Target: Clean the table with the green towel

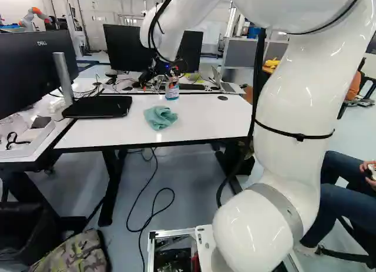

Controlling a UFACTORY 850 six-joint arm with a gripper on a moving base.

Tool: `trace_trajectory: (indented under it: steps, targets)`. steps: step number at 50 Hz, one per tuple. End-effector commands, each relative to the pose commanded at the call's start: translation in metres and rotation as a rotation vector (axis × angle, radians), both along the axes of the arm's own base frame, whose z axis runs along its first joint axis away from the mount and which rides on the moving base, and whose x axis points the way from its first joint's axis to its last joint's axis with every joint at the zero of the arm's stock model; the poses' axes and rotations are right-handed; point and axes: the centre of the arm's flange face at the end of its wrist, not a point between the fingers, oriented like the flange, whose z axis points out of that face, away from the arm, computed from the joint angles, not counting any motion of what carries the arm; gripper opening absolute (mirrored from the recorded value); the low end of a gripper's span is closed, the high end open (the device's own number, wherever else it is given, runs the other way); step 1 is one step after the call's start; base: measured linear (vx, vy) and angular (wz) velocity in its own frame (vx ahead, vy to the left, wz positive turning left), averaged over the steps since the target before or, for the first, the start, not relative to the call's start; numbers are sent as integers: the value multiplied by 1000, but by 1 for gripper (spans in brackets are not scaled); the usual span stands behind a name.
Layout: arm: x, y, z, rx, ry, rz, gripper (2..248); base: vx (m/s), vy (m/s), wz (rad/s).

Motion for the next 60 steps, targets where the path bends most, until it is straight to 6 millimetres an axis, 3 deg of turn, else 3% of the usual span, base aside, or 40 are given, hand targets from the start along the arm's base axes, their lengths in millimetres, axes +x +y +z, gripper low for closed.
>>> trace_trajectory:
  steps: [30,60]
  targets:
    - [-12,-27,-23,19,-67,-40,247,0,0,0]
    - [-41,-74,-63,46,-184,-107,247,0,0,0]
